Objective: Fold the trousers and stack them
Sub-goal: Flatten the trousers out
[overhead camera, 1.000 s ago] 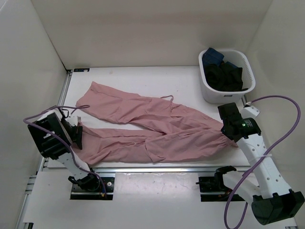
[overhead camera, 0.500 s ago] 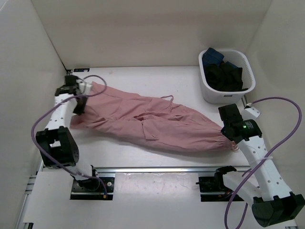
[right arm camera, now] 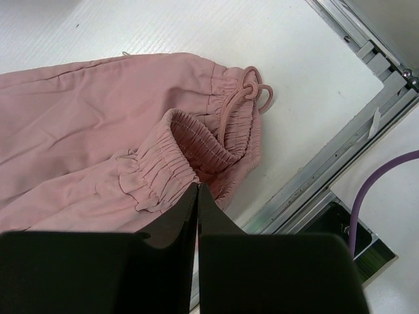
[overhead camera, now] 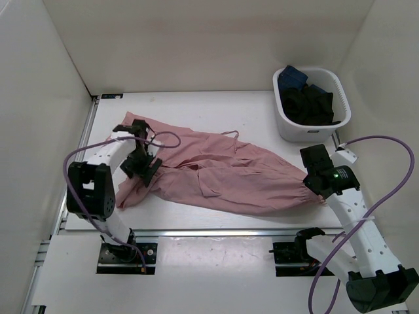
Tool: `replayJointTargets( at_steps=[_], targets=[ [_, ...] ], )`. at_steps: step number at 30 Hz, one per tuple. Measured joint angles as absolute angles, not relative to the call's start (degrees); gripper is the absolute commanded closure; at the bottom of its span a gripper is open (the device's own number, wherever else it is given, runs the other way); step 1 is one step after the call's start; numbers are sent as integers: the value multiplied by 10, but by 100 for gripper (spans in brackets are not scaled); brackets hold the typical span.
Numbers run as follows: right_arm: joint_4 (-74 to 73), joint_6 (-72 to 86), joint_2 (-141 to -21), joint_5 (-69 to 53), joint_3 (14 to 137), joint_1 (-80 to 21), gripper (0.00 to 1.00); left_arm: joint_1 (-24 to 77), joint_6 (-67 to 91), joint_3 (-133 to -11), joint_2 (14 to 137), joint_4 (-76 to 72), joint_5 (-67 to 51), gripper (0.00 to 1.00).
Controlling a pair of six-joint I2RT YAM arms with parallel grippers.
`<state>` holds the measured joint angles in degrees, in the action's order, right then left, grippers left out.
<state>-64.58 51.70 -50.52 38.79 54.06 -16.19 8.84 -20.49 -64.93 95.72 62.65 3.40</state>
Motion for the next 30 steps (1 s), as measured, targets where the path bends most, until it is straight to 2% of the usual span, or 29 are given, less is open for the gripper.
replayJointTargets(
  at_steps=[5,8,11,17,21,23,30],
  targets=[
    [-646,520,-509,388,536,-162,100,90,-225,-769,890,660,-35,12],
    [-647,521,-514,388,536,-162,100,80,-235,-792,836,666,-50,16],
    [-647,523,-514,389,534,-162,100,23,-238,-788,810,663,-44,20],
    [-650,531,-480,391,493,-162,100,-126,-250,-722,858,623,-2,23],
    [-651,538,-464,390,483,-162,100,-206,-267,-708,910,609,-14,25],
    [-650,539,-463,390,475,-162,100,-221,-281,-708,924,607,-44,18],
    [-647,550,-446,388,446,-162,100,-215,-322,-696,937,604,-167,18]
  ],
)
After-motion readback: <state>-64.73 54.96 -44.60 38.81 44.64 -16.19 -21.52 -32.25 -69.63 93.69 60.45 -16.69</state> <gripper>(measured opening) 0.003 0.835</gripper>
